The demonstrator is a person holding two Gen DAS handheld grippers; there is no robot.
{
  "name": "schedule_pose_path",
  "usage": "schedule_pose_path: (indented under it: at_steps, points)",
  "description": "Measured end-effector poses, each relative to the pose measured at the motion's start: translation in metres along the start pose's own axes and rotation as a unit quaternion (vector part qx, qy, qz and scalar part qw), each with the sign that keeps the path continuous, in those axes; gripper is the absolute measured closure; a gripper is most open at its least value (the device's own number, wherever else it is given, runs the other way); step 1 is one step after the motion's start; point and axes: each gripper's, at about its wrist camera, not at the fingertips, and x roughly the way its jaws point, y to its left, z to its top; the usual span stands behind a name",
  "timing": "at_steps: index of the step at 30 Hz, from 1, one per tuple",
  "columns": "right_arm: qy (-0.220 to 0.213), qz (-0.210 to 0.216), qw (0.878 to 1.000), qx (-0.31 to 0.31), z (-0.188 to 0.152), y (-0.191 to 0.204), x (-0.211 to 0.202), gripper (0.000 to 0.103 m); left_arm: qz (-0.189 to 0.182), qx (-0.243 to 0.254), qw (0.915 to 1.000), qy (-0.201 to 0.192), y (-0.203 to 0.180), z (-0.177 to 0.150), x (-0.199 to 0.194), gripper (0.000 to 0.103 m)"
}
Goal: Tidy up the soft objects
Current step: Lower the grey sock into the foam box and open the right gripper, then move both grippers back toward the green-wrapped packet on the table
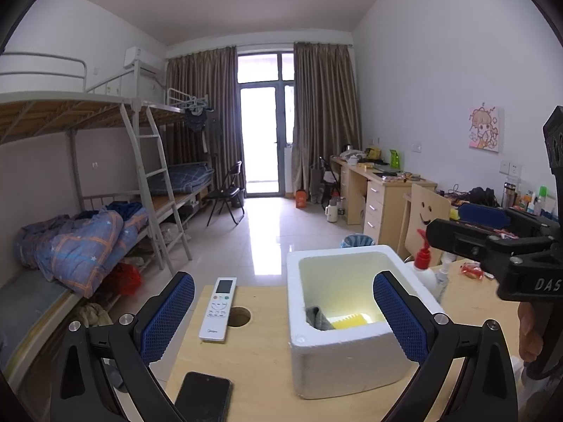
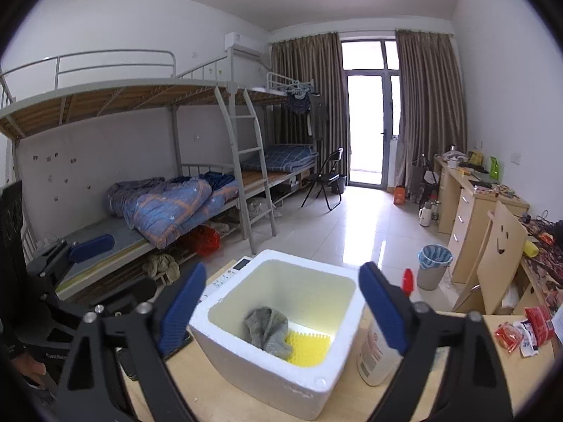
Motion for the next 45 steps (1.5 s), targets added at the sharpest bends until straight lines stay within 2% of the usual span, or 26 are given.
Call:
schedule_pose_path:
  at_steps: [7,17,28,45]
  points:
    - [-0.011,-0.005,1.000,-0.013,-0.002,0.009,-0.029,0.001,-0.003,0.007,0.9999,-0.008,-0.013,0.005,-0.024,0.001]
    - [-0.034,-0.008,0.999,-0.019,-0.007,0.017,-0.079,0.001,-0.020,0.024,0.9990,-0.030,-0.036,0.009,-0.067,0.001]
    - [-0.063,-0.043,0.997,-0.030,-0.029,0.028,-0.132,0.001,-0.030,0.020,0.9982,-0.049,-0.049,0.002,-0.115,0.001]
    - [-0.067,-0.049,0.996,-0.034,-0.075,0.028,-0.166,0.001,-0.045,0.014,0.9967,-0.066,-0.071,-0.050,-0.146,0.001]
